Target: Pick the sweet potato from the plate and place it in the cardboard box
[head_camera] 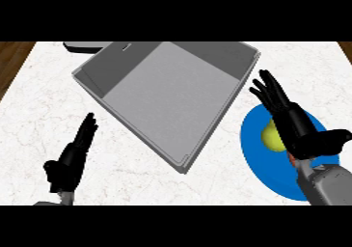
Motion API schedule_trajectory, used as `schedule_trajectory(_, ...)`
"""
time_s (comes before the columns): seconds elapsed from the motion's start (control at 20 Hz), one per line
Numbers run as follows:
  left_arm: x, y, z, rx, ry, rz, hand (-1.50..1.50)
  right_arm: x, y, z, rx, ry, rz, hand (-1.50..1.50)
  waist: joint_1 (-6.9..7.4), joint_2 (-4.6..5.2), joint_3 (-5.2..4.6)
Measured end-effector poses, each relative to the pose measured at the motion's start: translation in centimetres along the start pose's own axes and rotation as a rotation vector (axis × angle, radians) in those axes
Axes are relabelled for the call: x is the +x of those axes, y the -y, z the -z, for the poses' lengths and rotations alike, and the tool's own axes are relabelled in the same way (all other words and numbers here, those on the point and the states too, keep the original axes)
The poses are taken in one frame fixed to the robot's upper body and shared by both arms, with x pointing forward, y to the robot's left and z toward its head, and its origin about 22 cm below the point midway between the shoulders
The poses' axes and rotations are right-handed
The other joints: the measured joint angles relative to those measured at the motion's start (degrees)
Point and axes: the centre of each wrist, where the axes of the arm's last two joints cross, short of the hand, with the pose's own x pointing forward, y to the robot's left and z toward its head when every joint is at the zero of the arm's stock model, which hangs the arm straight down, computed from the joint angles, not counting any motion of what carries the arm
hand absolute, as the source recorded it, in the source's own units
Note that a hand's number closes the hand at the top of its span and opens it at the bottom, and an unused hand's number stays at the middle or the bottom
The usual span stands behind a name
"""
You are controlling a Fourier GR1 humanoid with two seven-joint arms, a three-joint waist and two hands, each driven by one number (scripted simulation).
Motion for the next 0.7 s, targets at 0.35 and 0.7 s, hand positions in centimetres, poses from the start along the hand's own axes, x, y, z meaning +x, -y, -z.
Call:
schedule_trajectory(0.35, 1.4, -3.1, 1.0, 0.087, 0.007, 0.146, 0.00, 0.9, 7.7, 1.2, -0.325, 0.058, -0.088, 1.50, -0.36, 0.10, -1.31)
schedule_trajectory(0.7, 2.4, -3.9, 1.2, 0.104, -0.033, 0.188, 0.00, -3.0, 11.6, -1.7, -0.802, -0.046, -0.157, -1.50, -0.52, -0.25, -1.22)
